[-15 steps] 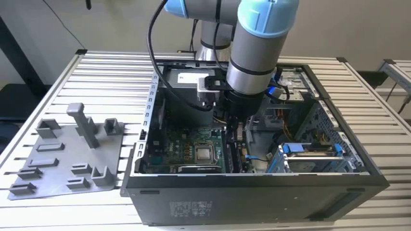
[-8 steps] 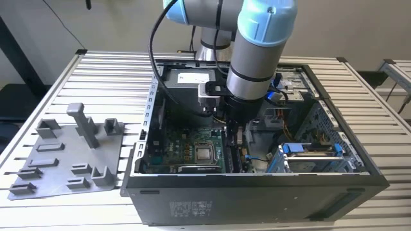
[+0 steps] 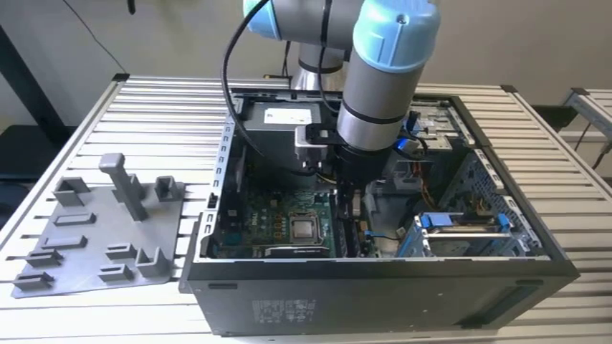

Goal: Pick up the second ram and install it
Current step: 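Press down the second ram until it locks into place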

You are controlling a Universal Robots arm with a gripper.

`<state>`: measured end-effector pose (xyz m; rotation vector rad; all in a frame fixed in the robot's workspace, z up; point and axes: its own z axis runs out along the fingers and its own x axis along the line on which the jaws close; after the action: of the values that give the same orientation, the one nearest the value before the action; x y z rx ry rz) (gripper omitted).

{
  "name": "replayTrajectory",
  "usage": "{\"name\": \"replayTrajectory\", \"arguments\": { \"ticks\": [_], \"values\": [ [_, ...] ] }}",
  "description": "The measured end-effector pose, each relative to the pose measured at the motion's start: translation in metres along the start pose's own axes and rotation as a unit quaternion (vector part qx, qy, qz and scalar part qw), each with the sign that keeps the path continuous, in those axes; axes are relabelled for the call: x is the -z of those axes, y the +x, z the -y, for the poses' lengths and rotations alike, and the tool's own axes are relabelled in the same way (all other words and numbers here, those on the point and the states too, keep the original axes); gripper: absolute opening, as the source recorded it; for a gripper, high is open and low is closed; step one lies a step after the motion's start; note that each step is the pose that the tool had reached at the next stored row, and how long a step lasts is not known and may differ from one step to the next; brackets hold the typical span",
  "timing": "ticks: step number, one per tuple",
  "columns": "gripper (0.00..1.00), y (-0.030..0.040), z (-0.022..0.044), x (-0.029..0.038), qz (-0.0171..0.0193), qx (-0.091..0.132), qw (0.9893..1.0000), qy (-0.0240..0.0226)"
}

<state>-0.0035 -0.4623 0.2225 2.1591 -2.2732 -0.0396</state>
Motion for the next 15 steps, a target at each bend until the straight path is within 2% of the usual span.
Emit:
{"name": "replayTrajectory", "arguments": {
  "ticks": [2,9,15],
  "values": [
    [0.11,0.0004,-0.0003,0.01,-0.0014,0.0,1.0,-0.0003],
    [0.11,0.0001,-0.0011,0.0423,-0.0015,0.0,1.0,-0.0003],
    [0.11,-0.0002,-0.0015,0.0614,-0.0015,0.0,1.0,-0.0003]
  ]
}}
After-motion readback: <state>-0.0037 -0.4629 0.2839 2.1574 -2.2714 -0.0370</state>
